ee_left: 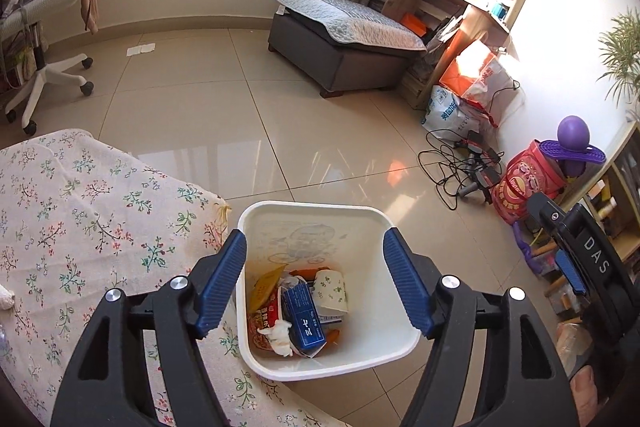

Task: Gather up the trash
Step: 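Move both open tools back to the water bottle and last tissue bundle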

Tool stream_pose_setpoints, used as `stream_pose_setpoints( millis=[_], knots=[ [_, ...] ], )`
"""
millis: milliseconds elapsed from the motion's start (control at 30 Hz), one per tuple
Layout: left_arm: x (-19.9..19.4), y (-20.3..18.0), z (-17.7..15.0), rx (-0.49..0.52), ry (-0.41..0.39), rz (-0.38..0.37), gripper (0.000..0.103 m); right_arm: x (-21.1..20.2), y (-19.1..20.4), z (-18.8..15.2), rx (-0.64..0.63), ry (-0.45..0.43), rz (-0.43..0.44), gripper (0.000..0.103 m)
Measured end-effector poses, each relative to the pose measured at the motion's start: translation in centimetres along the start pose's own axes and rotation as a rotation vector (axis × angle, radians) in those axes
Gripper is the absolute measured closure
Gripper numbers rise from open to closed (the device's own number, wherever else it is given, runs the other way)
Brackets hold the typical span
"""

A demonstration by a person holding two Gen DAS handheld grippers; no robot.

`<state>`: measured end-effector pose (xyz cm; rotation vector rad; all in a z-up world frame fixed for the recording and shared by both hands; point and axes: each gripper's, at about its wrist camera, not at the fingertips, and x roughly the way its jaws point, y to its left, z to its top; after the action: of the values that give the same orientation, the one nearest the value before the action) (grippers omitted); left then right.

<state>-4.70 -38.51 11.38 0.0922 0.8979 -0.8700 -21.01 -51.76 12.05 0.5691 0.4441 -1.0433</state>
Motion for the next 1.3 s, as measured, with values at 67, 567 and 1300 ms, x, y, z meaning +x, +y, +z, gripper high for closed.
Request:
stream_pose_setpoints(
  millis=[67, 567, 1300],
  knots=[
    [-0.8, 1.1, 0.0, -0.017, -0.017, 0.038, 0.025, 0.0, 0.9, -0.3, -0.026, 0.007, 0.010, 0.007],
    [-6.9, 11.2, -1.5, -0.129, -0.128, 0.328, 0.015, -2.0, 11.8, -5.3, -0.335, 0.044, 0.168, 0.007],
    [-13.9, 26.3, -7.9, -0.410, -0.123, 0.604, 0.013, -7.2, 25.1, -14.5, -0.677, 0.057, 0.381, 0.007]
  ],
)
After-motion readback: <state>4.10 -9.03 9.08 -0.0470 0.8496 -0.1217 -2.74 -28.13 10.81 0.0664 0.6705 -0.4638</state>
